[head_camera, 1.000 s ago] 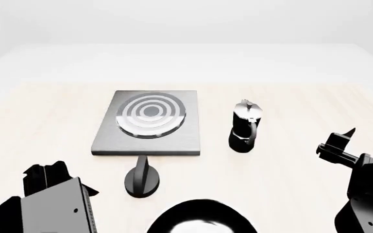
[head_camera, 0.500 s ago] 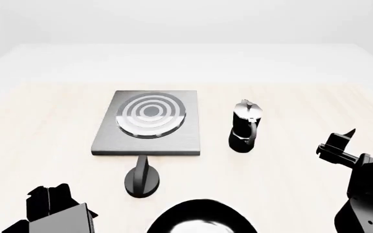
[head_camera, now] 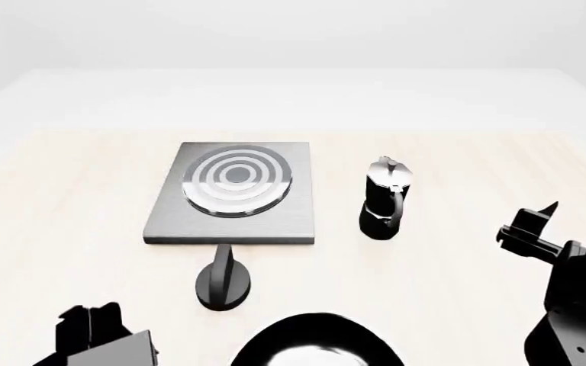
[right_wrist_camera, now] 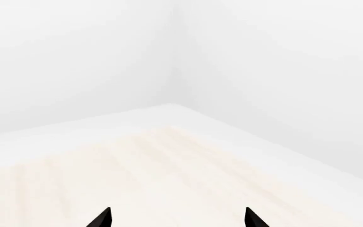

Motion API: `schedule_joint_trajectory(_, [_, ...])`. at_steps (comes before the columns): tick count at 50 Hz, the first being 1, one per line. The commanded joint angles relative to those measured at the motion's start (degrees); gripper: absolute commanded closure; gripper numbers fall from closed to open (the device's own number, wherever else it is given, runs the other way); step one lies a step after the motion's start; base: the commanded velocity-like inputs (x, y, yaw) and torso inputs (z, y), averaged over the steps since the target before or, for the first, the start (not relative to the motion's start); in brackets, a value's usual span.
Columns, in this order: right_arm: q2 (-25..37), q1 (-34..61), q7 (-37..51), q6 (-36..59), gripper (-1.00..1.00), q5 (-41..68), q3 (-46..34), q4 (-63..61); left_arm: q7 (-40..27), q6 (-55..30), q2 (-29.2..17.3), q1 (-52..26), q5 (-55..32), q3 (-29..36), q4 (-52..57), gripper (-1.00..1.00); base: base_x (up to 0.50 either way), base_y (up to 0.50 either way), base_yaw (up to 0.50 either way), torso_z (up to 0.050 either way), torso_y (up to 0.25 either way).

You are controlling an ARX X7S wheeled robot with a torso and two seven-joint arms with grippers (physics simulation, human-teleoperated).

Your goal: Turn on the stove and put the frying pan on it.

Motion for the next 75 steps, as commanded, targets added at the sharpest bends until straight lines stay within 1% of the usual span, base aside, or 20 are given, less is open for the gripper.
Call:
schedule_joint_trajectory(1, [0.09,-0.05,0.14,-0.19,-1.0,0.08,-0.28,0.0,3.46,-0.4,-0.3,3.14,5.17,-0.11,0.05,-1.0,0.0,0.0,0.0,0.0,0.0])
schedule_joint_trajectory(13, [0.18,-0.19,0.21,-0.44,-1.0,0.28,-0.34,0.03,7.84,-0.32,0.98,7.52,12.42,1.43,0.24,-1.0,0.0,0.0,0.0,0.0,0.0])
schedule_joint_trajectory(24, [0.24,-0.27,0.33,-0.57,-1.0,0.37,-0.57,0.02,12.73,1.3,0.16,10.97,19.68,2.21,0.04,-1.0,0.0,0.0,0.0,0.0,0.0])
schedule_joint_trajectory(27, [0.29,-0.28,0.39,-0.56,-1.0,0.38,-0.63,-0.03,14.87,2.16,-0.23,12.74,23.13,2.96,-0.24,-1.0,0.0,0.0,0.0,0.0,0.0])
schedule_joint_trajectory(42, [0.53,-0.37,0.63,-0.38,-1.0,0.59,-0.7,-0.44,20.33,4.21,-0.77,16.0,32.37,6.26,-2.12,-1.0,0.0,0.0,0.0,0.0,0.0])
schedule_joint_trajectory(49, [0.57,-0.52,0.67,-0.45,-1.0,0.75,-0.71,-0.58,21.91,5.32,-0.24,17.44,35.8,8.11,-3.02,-1.0,0.0,0.0,0.0,0.0,0.0])
schedule_joint_trajectory(63, [0.64,-0.59,0.79,-0.57,-1.0,1.04,-0.69,-0.47,22.9,6.07,0.1,18.18,38.36,9.77,-4.92,-1.0,0.0,0.0,0.0,0.0,0.0])
schedule_joint_trajectory(75, [0.74,-0.52,0.98,-0.54,-1.0,1.17,-0.91,-0.47,24.65,8.01,0.14,19.38,42.77,11.8,-7.65,-1.0,0.0,0.0,0.0,0.0,0.0])
